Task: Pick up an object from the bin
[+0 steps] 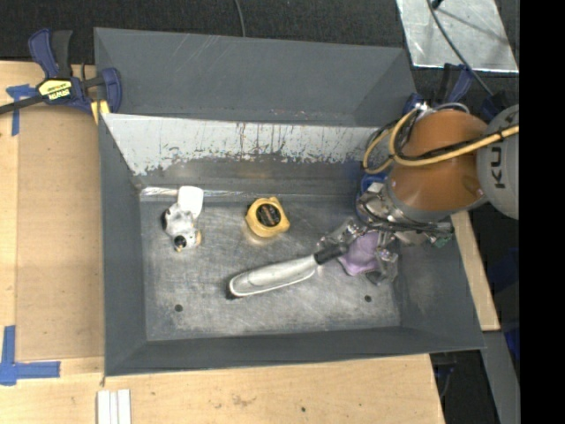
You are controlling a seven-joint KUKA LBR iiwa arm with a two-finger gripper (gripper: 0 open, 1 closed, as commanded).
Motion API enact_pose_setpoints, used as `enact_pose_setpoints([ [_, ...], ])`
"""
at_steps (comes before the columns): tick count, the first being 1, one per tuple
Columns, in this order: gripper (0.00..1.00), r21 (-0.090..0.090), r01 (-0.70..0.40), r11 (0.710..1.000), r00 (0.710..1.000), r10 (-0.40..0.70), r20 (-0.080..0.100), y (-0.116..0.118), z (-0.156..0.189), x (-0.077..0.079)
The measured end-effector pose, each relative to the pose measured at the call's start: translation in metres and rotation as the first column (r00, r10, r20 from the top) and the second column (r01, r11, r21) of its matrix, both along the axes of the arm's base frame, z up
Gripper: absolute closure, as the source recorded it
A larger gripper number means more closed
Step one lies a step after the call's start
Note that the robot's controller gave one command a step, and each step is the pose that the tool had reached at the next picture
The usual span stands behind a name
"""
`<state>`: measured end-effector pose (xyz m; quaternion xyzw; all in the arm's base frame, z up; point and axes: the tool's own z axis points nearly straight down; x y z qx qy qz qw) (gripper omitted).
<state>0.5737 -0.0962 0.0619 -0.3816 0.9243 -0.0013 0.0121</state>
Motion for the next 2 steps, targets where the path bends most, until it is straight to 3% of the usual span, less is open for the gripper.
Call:
enact_pose_setpoints([
  [2, 1.0, -0.006, 0.0, 1.0, 1.0, 0.0, -0.013, -0.0014, 0.0113, -0.0003],
])
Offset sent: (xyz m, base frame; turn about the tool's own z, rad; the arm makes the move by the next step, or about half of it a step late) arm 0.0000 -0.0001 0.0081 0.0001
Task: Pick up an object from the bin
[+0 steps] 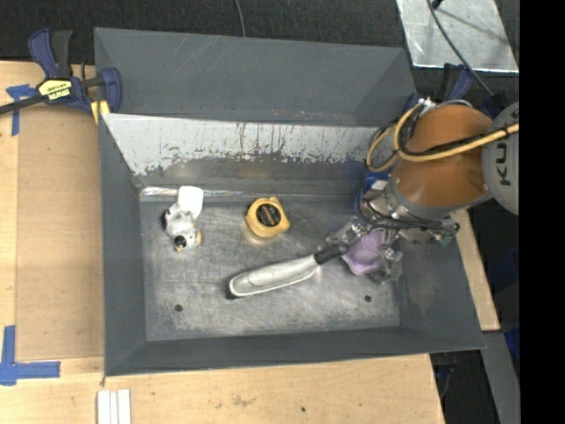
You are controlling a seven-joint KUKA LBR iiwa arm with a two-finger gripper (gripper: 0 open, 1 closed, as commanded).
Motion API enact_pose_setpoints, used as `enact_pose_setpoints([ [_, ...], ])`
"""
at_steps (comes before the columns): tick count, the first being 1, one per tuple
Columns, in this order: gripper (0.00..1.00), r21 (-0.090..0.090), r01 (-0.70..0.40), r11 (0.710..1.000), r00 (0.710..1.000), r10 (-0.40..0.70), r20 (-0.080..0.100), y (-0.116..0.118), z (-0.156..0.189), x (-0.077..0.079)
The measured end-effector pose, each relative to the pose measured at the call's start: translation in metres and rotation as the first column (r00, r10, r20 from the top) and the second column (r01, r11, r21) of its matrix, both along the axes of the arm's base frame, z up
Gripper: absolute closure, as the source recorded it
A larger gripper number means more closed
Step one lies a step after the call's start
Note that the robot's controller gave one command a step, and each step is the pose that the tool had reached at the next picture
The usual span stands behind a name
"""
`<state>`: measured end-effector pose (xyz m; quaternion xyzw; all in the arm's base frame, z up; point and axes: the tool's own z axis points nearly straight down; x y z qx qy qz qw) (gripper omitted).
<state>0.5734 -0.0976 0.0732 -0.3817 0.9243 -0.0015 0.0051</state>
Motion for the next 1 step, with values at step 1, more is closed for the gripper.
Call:
enact_pose_setpoints([
  [1, 1.0, -0.001, 0.0, 1.0, 1.0, 0.0, -0.003, 0.0, 0.0029, -0.0003],
])
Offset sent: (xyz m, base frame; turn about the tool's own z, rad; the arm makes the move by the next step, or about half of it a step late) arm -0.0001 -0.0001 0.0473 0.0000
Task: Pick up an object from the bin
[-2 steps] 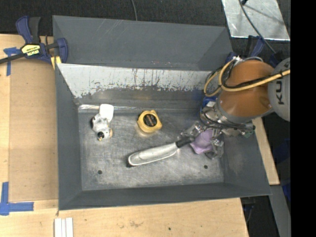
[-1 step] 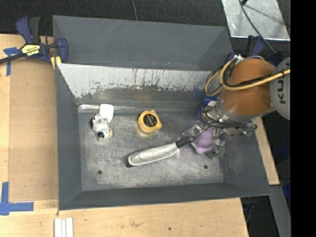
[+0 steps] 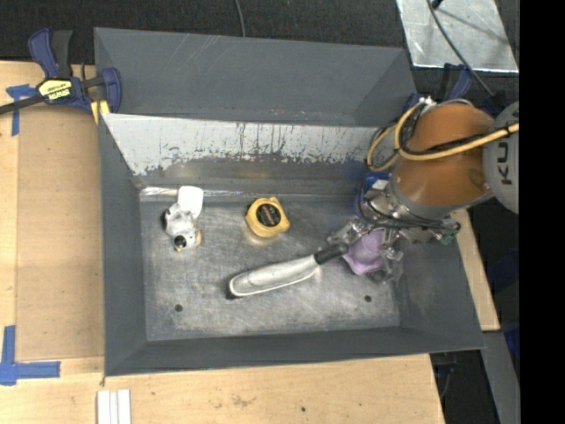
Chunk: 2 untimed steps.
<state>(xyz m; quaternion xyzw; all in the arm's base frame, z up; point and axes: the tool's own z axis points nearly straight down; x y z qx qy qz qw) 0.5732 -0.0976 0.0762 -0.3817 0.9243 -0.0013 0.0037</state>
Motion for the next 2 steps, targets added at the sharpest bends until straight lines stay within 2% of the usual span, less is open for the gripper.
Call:
enact_pose_setpoints([
  [1, 1.0, 0.001, 0.001, 1.0, 1.0, -0.001, -0.007, 0.0, 0.008, -0.002],
  [2, 1.0, 0.0, 0.001, 1.0, 1.0, -0.001, -0.005, 0.0, 0.02, 0.0],
])
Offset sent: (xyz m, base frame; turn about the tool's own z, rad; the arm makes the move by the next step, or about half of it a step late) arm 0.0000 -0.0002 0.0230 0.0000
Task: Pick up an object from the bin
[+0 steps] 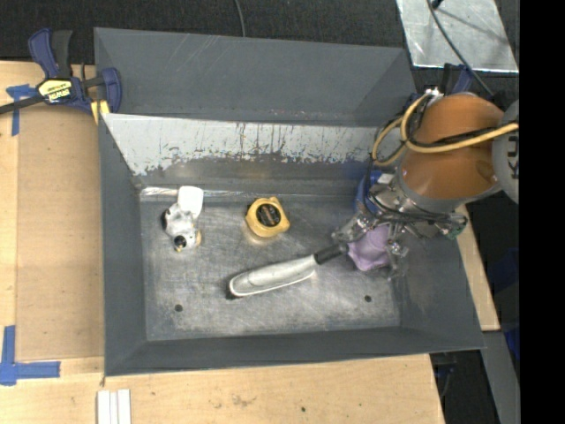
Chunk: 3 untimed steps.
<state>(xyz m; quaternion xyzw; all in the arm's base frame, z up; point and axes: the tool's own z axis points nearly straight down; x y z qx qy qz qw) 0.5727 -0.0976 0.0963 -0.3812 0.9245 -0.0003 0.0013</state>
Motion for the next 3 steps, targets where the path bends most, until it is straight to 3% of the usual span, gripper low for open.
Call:
enact_pose_setpoints([
  [3, 1.0, 0.001, 0.002, 1.0, 1.0, -0.002, -0.005, 0.001, 0.045, -0.001],
])
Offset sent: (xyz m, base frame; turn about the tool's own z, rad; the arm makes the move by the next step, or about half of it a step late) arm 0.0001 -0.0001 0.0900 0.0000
